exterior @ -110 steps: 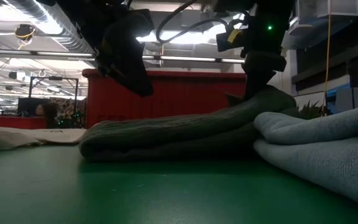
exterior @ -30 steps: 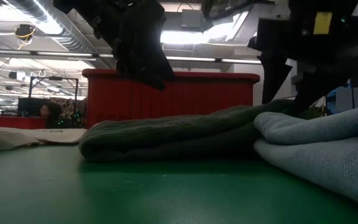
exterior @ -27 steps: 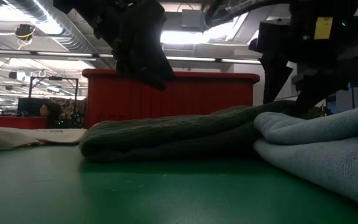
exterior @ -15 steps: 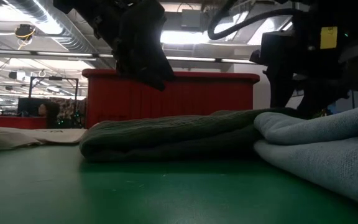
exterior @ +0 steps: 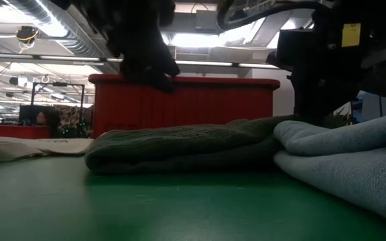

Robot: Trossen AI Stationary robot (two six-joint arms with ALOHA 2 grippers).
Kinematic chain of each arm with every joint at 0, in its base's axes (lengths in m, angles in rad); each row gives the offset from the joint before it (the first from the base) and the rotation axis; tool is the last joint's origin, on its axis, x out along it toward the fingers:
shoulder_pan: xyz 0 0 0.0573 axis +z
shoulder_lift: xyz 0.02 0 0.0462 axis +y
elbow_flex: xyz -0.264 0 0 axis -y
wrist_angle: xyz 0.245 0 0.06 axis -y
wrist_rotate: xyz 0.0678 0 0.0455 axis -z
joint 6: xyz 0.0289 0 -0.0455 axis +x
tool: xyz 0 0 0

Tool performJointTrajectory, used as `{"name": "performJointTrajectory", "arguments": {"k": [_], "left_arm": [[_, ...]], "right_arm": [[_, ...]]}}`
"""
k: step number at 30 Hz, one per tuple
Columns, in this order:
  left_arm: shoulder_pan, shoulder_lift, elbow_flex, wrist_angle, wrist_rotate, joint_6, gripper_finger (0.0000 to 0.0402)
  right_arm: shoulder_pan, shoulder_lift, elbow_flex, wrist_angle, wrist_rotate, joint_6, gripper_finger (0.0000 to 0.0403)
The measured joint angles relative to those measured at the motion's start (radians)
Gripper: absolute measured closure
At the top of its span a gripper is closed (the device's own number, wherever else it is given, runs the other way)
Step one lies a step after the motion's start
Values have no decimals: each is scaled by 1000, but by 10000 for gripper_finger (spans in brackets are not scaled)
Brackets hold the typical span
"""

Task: Fold Laundry from Bin
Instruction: Stack the green shirt on top of the light blue jeans

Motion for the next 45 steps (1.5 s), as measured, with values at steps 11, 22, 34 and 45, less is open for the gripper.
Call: {"name": "performJointTrajectory", "arguments": {"k": [11, 22, 34, 45], "left_arm": [[-175, 64, 1, -2, -161, -24, 147], [-253, 228, 1, -1, -193, -85, 147], [-241, 303, 5, -2, -255, -86, 164], [-235, 309, 41, -27, -257, -112, 364]], "right_arm": [[-106, 0, 0, 115, 12, -42, 384], [-158, 0, 1, 117, -68, -42, 394], [-156, 0, 1, 103, -120, -42, 387], [-156, -17, 2, -9, -120, -68, 395]]}}
